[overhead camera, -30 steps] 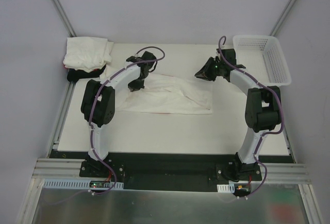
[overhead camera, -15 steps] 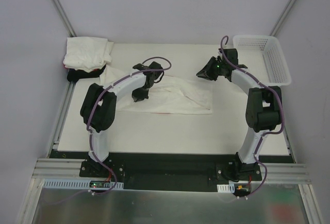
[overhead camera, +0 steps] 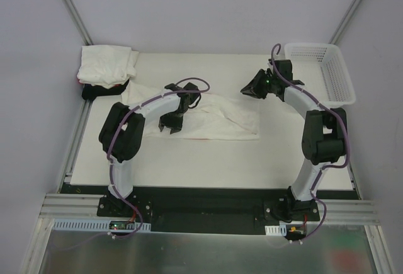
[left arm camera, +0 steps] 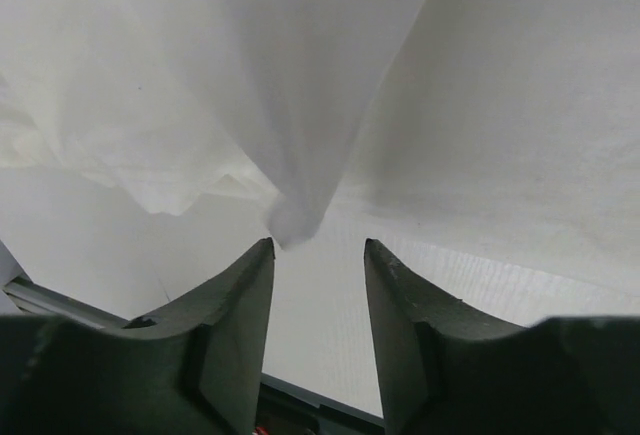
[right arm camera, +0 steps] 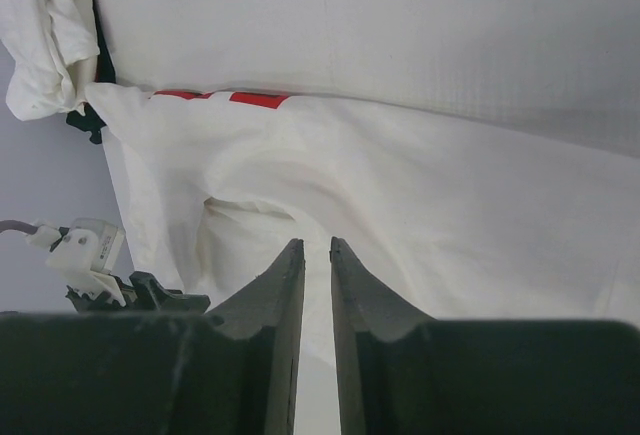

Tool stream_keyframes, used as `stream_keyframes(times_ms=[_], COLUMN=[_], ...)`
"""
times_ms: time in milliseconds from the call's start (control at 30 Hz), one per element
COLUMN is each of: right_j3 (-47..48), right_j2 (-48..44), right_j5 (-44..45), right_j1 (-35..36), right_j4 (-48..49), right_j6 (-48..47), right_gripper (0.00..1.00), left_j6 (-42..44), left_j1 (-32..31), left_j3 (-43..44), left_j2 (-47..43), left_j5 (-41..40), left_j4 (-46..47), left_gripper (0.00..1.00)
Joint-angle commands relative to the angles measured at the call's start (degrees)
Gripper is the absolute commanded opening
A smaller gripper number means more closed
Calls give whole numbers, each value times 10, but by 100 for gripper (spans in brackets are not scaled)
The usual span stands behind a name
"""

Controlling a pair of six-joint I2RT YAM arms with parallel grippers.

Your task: Fold and stack the t-shirts

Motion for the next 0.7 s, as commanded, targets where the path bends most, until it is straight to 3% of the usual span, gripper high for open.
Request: stream_keyframes(times_ms=[0,167,333,500,667], right_j3=[3,3,21,49,56], right_j2=[-38,-36,-7,37,85], right_j5=[-5,-3,-4,-5,-7], right_j1=[-3,-1,8,27,37], right_j4=[17,17,15,14,19], right_j6=[2,-3,-5,-7,-8], right_gripper=[20,21,27,33,40], left_j6=[4,21,-2,-82,-156], left_j1=[-6,-5,21,61,105], left_j3=[31,113,149,156,95], left_j2=[-14,-32,-52,-20,-22], left_j5=[-2,-10,-49,-104,-44], left_j4=[-13,-14,-6,9,89], left_gripper=[47,64,63,62,61])
